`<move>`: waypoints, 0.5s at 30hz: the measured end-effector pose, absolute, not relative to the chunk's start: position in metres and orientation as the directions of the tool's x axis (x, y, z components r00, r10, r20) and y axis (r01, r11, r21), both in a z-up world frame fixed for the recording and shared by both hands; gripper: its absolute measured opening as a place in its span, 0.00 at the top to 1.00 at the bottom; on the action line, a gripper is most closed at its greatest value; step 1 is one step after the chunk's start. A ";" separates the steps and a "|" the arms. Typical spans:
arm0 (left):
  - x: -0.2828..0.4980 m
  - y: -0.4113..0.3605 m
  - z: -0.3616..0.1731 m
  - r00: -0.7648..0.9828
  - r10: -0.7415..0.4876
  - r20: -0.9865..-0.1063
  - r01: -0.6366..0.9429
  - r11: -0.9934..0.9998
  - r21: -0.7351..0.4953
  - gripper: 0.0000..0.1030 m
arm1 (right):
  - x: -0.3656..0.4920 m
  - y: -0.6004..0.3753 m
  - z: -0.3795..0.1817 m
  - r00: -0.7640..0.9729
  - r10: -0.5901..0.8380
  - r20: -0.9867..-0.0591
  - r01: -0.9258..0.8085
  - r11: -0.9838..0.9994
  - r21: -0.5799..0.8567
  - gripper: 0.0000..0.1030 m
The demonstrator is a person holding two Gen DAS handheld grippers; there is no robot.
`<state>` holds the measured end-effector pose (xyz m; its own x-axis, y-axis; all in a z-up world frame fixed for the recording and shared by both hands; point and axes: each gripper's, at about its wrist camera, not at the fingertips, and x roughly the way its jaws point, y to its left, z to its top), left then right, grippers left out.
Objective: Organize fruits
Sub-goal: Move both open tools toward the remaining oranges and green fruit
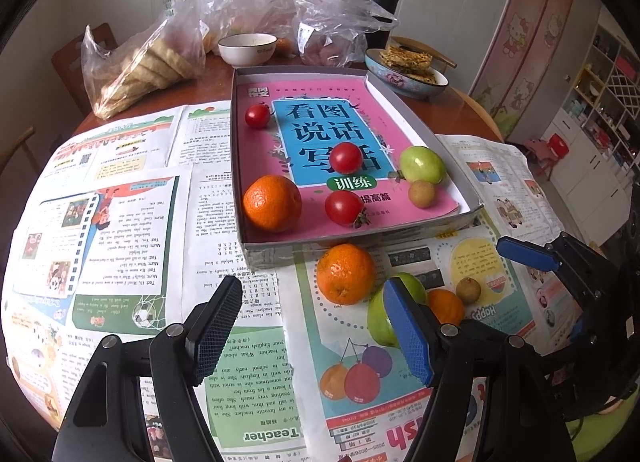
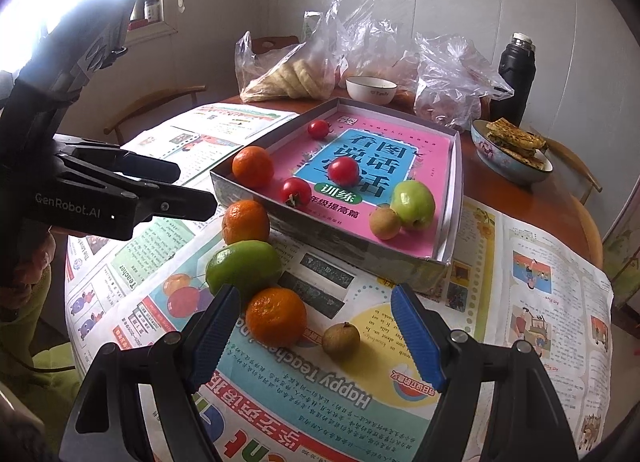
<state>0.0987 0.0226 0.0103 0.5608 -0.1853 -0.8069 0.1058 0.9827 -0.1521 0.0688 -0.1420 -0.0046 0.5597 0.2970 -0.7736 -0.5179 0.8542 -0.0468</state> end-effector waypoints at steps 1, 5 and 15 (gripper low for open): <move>0.099 0.023 0.010 0.559 -0.187 -0.808 0.106 0.982 -0.154 0.27 | 0.069 -0.141 -0.005 0.557 0.297 -0.776 -0.521 0.852 -0.048 0.25; 0.100 0.021 0.007 0.548 -0.187 -0.815 0.110 0.982 -0.151 0.27 | 0.068 -0.139 -0.008 0.545 0.299 -0.784 -0.534 0.844 -0.049 0.25; 0.105 0.018 0.000 0.532 -0.189 -0.825 0.113 0.982 -0.151 0.27 | 0.065 -0.126 -0.019 0.506 0.300 -0.809 -0.584 0.809 -0.066 0.25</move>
